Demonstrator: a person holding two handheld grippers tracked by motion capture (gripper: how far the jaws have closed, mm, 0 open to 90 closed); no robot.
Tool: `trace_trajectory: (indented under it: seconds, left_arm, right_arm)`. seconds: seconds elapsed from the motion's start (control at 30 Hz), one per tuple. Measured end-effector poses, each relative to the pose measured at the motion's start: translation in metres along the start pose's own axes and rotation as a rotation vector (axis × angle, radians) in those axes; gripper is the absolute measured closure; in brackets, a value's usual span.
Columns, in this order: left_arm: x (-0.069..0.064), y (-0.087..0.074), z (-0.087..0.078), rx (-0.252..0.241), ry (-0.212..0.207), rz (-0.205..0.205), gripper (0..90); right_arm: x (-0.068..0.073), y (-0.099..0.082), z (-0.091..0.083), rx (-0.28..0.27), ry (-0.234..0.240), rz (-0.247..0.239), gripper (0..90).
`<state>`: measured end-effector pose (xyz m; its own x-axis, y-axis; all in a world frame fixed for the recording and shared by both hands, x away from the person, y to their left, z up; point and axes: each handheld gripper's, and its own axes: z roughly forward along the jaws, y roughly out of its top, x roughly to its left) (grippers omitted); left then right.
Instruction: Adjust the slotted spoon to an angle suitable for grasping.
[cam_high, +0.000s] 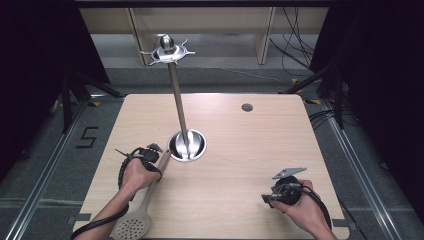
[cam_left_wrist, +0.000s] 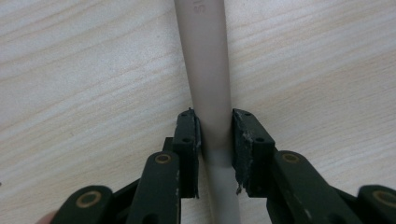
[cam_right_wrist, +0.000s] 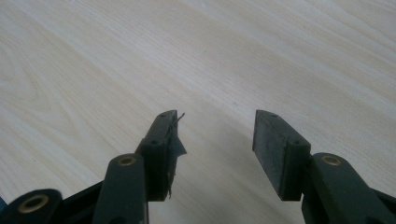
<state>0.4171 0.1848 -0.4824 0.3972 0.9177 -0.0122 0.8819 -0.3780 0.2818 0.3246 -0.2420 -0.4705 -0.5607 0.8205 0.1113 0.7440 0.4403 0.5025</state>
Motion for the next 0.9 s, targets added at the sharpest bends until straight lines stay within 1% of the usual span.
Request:
trace_trajectory:
  seconds: [0.03,0.07,0.1,0.13,0.17,0.2,0.23,0.27,0.3,0.4,0.43,0.5,0.53,0.57,0.6,0.63,0.7,0.73,0.77,0.8,0.83,0.87,0.9]
  left_arm:
    - [0.0,-0.001,0.0,-0.004,-0.008,-0.004,71.8]
    - [0.0,-0.002,0.0,-0.013,-0.049,-0.015,72.1]
    - [-0.001,-0.004,0.001,-0.034,-0.047,-0.025,72.5]
    - [0.0,-0.006,-0.001,-0.044,-0.054,-0.03,73.1]
    - [0.001,-0.008,-0.003,-0.055,-0.054,-0.014,73.5]
    - [0.001,-0.01,-0.005,-0.068,-0.057,-0.006,73.6]
    - [0.002,-0.012,-0.009,-0.068,-0.06,-0.003,73.7]
    - [0.003,-0.014,-0.012,-0.09,-0.063,-0.01,73.7]
    - [0.004,-0.016,-0.015,-0.118,-0.068,-0.013,73.8]
    - [0.006,-0.023,-0.028,-0.19,-0.077,-0.022,73.8]
    - [0.007,-0.026,-0.034,-0.206,-0.078,-0.02,73.8]
    - [0.008,-0.033,-0.044,-0.261,-0.085,-0.028,73.9]
    - [0.009,-0.036,-0.047,-0.3,-0.085,-0.036,73.8]
    - [0.01,-0.04,-0.052,-0.332,-0.092,-0.028,73.9]
    - [0.011,-0.044,-0.057,-0.349,-0.095,-0.019,73.9]
    - [0.01,-0.048,-0.06,-0.391,-0.095,-0.03,73.9]
    - [0.012,-0.055,-0.069,-0.432,-0.11,-0.004,73.9]
    - [0.012,-0.058,-0.073,-0.452,-0.113,-0.002,73.9]
    - [0.012,-0.062,-0.077,-0.493,-0.113,-0.002,73.9]
    - [0.012,-0.064,-0.079,-0.512,-0.117,-0.008,73.9]
    - [0.012,-0.067,-0.083,-0.53,-0.115,-0.016,73.9]
    - [0.015,-0.071,-0.089,-0.52,-0.111,0.034,73.9]
    - [0.013,-0.073,-0.091,-0.571,-0.121,0.004,73.9]
  right_arm:
    - [0.0,0.0,0.0,0.0,0.0,0.0,50.9]
    - [0.0,0.0,0.0,0.0,0.0,0.0,50.9]
    - [0.0,0.0,0.0,0.0,0.001,0.0,50.9]
    - [0.0,0.0,0.0,0.0,0.002,0.001,50.9]
    - [-0.001,0.0,0.0,0.0,0.003,-0.007,50.8]
    - [-0.001,0.0,0.0,0.005,0.003,-0.015,50.9]
    - [-0.001,0.0,0.0,0.003,0.002,-0.016,50.8]
    - [-0.001,0.0,0.0,0.002,0.001,-0.017,50.8]
    - [0.0,0.0,0.0,-0.006,-0.001,-0.005,50.6]
    - [0.0,0.0,0.0,-0.01,-0.002,-0.007,50.4]
    - [0.0,0.001,0.0,-0.012,-0.003,-0.007,50.3]
    - [-0.001,0.0,-0.001,-0.008,-0.003,-0.021,50.1]
    - [0.0,0.001,0.0,-0.014,-0.004,-0.012,50.1]
    - [0.0,0.001,0.0,-0.017,-0.004,-0.01,50.1]
    - [0.0,0.001,0.0,-0.023,-0.003,-0.008,50.1]
    - [0.0,0.001,-0.001,-0.021,-0.003,-0.011,50.1]
    - [0.0,0.001,-0.001,-0.026,-0.005,-0.014,50.1]
    - [-0.001,0.001,-0.001,-0.03,-0.012,-0.029,50.0]
    - [0.0,0.001,-0.002,-0.025,-0.003,-0.023,50.0]
    - [0.0,0.001,-0.001,-0.039,-0.01,-0.03,50.0]
    - [0.0,0.001,-0.001,-0.042,-0.01,-0.028,50.0]
    - [0.0,0.001,-0.002,-0.045,-0.01,-0.026,50.0]
    - [0.0,0.001,-0.002,-0.046,-0.01,-0.027,50.0]
